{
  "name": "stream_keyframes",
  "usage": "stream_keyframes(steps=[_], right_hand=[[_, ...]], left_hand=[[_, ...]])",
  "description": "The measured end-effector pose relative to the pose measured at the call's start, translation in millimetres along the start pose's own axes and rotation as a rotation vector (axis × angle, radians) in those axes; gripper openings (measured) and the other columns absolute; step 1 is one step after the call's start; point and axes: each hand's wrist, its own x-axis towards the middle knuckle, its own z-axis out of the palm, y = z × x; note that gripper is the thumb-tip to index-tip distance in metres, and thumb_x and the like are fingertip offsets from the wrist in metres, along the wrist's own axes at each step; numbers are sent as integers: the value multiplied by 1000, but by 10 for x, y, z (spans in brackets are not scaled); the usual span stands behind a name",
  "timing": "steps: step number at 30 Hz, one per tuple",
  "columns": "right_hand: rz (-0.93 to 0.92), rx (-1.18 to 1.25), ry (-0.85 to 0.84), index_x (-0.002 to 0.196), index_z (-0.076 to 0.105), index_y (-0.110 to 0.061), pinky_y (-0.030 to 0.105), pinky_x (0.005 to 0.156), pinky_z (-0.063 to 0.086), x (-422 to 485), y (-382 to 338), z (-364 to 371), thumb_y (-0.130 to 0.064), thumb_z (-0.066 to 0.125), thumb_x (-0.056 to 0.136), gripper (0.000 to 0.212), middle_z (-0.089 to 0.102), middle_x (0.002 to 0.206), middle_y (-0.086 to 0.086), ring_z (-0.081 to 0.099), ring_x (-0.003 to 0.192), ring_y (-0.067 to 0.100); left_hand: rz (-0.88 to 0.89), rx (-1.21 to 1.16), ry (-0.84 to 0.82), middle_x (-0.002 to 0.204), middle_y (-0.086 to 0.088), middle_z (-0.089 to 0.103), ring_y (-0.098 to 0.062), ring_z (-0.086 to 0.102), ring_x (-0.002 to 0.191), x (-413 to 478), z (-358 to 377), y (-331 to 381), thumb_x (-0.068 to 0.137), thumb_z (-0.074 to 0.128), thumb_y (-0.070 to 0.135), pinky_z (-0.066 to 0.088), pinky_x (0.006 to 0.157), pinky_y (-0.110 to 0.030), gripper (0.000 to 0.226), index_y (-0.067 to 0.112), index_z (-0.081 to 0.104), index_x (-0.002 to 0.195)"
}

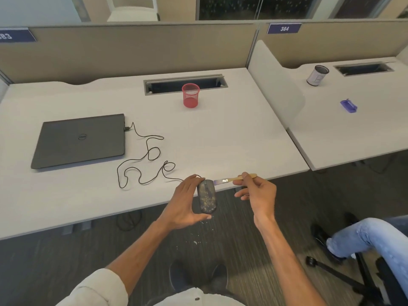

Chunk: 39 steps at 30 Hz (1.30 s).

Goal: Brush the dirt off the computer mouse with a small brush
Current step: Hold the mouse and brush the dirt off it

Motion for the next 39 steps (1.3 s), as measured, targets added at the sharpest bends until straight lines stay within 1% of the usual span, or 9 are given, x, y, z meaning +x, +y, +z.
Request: stream_keyframes(steps=[7, 10, 14, 16, 20, 26, 32, 35, 39], right_hand=[[-23, -73, -48, 102, 86, -20, 20, 49, 55, -43, 65, 84, -35, 72, 107, 22, 87, 89, -5, 77, 56, 24], [-51, -163, -26, 98, 86, -24, 18, 50, 56, -42, 109, 73, -38, 72, 106, 22, 85, 84, -11, 77, 54, 20], [-89, -231, 79, 95, 86, -23, 29, 58, 63, 10, 152, -25, -38, 71, 106, 24, 84, 82, -16, 76, 52, 17], [-100, -210, 101, 97, 87, -23, 28, 56, 63, 29, 152, -67, -38, 71, 106, 23, 84, 83, -16, 76, 52, 17], [-83, -129, 35, 96, 86, -27, 18, 50, 57, -20, 140, -33, -39, 72, 105, 20, 85, 84, -12, 76, 52, 20], [-16, -117, 41, 95, 85, -30, 19, 50, 57, -56, 189, -28, -38, 72, 106, 18, 85, 84, -12, 76, 52, 21], [12, -148, 154, 84, 83, -31, 26, 51, 58, -2, 204, -168, -33, 72, 106, 25, 84, 81, -13, 76, 51, 19], [-3, -60, 123, 91, 85, -28, 21, 50, 57, 13, 176, -170, -36, 72, 106, 22, 86, 85, -8, 75, 51, 22], [0, -38, 49, 94, 86, -27, 21, 49, 56, -9, 177, -59, -38, 72, 106, 21, 86, 88, -7, 74, 52, 23]], left_hand=[[-18, -6, 1, 177, 10, 23, -12, 18, 167, -65, 141, 114, 75, 80, 84, 23, 136, -45, 122, 35, 20, 169], [-17, -10, 0, 177, 10, 23, -12, 19, 167, -57, 194, 141, 75, 80, 84, 24, 136, -45, 122, 34, 21, 169], [-28, -9, -18, 177, 10, 21, -14, 18, 167, -41, 212, 142, 76, 78, 85, 23, 137, -48, 121, 34, 19, 169], [-32, -6, -24, 177, 11, 20, -14, 18, 167, -37, 215, 144, 76, 78, 84, 22, 137, -47, 122, 35, 19, 169], [-24, 5, -34, 177, 8, 22, -15, 20, 166, -16, 227, 160, 76, 79, 83, 24, 137, -50, 122, 31, 20, 170], [-14, 12, -22, 176, 8, 23, -13, 19, 166, -4, 218, 177, 78, 81, 80, 24, 137, -47, 121, 30, 21, 170], [-9, 11, -15, 176, 8, 24, -12, 19, 166, 19, 191, 173, 78, 80, 81, 24, 137, -46, 120, 28, 23, 170], [-11, 13, -28, 177, 7, 24, -13, 20, 166, 34, 198, 172, 78, 81, 80, 24, 137, -47, 120, 28, 23, 170], [3, 20, -26, 176, 6, 25, -14, 22, 166, 55, 211, 195, 78, 81, 80, 26, 136, -50, 120, 27, 24, 170]])
